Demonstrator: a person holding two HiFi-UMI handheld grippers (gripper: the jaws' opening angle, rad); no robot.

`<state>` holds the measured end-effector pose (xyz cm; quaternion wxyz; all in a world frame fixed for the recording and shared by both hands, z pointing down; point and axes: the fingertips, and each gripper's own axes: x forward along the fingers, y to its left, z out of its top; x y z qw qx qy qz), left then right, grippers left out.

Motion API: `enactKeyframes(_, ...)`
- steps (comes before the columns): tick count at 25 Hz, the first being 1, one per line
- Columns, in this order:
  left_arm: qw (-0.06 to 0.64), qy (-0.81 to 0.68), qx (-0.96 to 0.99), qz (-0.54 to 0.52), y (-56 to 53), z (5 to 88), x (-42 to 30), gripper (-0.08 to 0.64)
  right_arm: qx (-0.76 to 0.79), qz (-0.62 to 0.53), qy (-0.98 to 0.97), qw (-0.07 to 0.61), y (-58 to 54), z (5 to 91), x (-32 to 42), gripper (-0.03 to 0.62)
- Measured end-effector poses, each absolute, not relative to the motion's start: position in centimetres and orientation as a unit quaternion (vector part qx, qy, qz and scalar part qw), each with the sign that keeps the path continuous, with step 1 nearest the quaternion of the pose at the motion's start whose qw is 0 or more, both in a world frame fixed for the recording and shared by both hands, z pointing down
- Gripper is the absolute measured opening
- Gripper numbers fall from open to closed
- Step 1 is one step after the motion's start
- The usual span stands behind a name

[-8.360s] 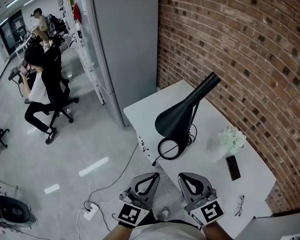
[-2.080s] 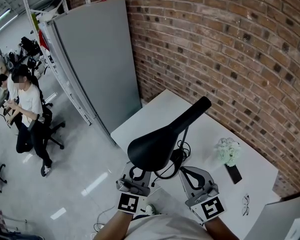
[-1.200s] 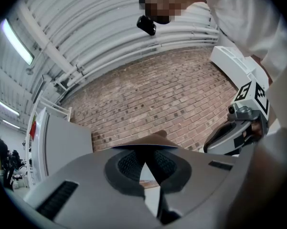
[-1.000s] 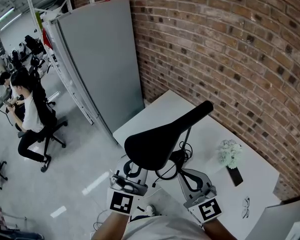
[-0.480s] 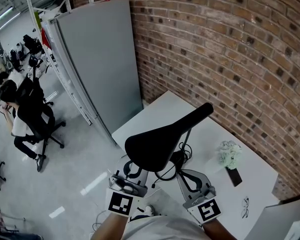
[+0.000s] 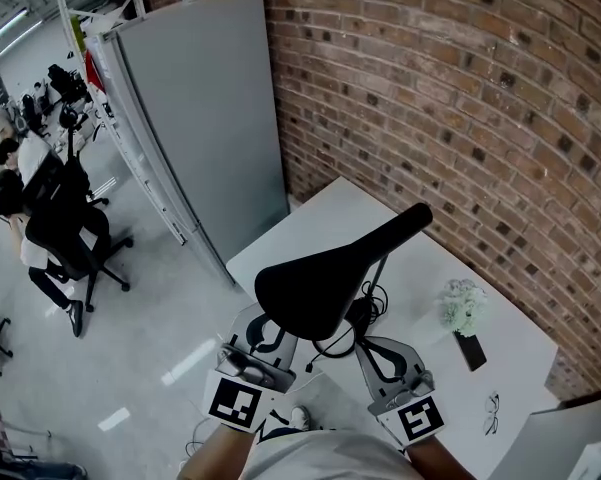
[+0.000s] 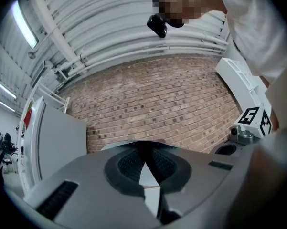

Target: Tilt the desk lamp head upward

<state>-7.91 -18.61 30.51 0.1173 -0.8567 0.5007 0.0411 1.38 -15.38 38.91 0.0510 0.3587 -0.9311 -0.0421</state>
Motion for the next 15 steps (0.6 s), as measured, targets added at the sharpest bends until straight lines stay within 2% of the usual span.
enactKeyframes(10, 0.140, 0.509, -0.849, 0.034, -18.2, 31.3, -8.0, 0.006, 0.359, -0.041, -0.931, 0.052, -15.1, 39.2, 1.4, 0.017)
enactKeyframes(15, 0.121, 0.523, -0.843, 0.041, -17.6, 32.7, -8.5, 0.006, 0.356, -0.043, -0.933, 0.046, -14.5, 39.5, 1.3, 0.017)
